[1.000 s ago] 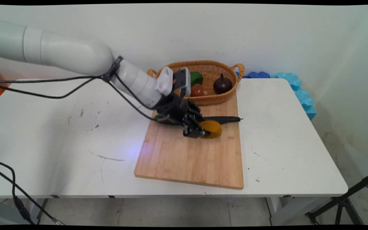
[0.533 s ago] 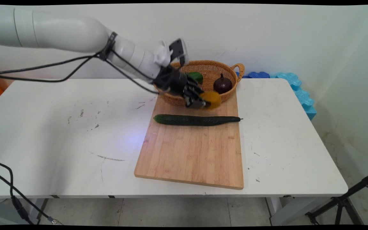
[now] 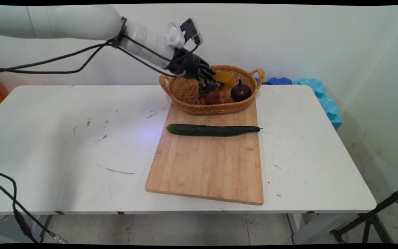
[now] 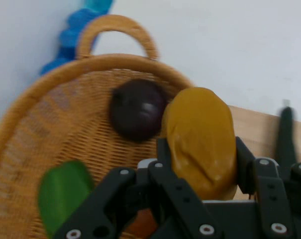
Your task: Place the picked object in the vegetable basket
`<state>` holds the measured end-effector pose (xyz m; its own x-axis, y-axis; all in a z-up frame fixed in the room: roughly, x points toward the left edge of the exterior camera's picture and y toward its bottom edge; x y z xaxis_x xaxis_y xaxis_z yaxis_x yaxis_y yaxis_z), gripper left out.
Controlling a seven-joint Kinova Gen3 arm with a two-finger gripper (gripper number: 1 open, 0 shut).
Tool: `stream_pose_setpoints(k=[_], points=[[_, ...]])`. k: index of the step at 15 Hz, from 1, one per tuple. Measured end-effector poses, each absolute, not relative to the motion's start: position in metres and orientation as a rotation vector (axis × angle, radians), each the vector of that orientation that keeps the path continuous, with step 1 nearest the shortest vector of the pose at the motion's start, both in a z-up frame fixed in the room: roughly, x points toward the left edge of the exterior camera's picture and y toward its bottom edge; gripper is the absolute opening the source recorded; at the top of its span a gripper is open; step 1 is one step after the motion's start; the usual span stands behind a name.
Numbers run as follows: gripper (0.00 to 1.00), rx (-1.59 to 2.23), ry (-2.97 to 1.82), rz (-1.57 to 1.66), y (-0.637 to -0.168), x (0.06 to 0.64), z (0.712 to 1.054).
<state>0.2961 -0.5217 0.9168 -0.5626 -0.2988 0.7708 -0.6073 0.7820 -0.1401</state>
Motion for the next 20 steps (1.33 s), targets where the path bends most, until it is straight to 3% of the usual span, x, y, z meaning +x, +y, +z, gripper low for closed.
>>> stream_pose_setpoints(k=[15, 16, 20], points=[[0.0, 0.822, -2.114, 0.559, -0.632, 0.296, 0.87], [1.0, 0.824, -2.113, 0.554, -0.636, 0.294, 0.868], [1.0, 0.823, -2.111, 0.54, -0.645, 0.29, 0.86]])
